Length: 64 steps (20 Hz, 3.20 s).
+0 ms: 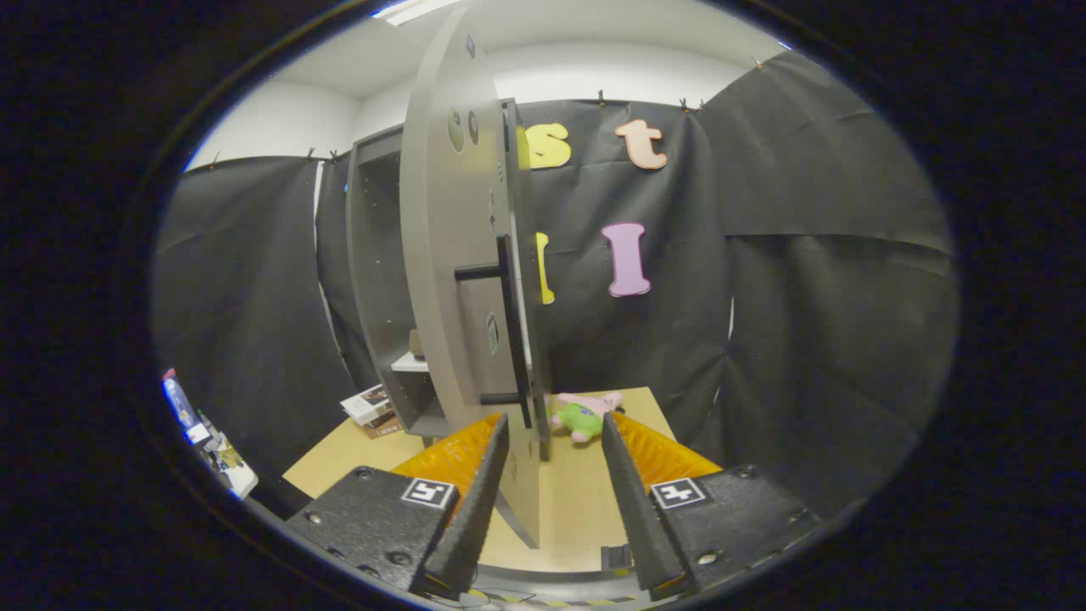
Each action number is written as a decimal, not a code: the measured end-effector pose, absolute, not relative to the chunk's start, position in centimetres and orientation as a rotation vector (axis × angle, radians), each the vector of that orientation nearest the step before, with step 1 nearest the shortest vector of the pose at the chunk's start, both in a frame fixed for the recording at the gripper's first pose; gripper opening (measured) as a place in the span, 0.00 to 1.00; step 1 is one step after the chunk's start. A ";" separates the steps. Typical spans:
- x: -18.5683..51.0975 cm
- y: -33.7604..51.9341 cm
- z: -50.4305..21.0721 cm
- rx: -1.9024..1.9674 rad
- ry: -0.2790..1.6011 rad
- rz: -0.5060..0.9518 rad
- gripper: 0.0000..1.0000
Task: Open the shoe cabinet door, grab the shoes and put them into the shoe cabinet, then close the shoe cabinet door.
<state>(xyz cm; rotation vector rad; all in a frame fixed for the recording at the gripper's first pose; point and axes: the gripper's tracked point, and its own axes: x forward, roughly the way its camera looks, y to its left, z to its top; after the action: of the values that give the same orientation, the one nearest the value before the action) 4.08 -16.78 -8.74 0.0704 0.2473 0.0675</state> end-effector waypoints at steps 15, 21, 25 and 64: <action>2.4 3.3 -26.4 0.052 0.397 0.191 1.00; 7.2 10.9 -35.7 0.015 0.484 0.263 1.00; 11.1 13.2 -41.8 0.061 0.571 0.263 1.00; 18.9 11.8 -35.3 0.084 0.593 0.257 0.06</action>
<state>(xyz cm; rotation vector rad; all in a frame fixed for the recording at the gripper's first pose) 18.85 11.82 -35.30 0.0836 0.5926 0.2575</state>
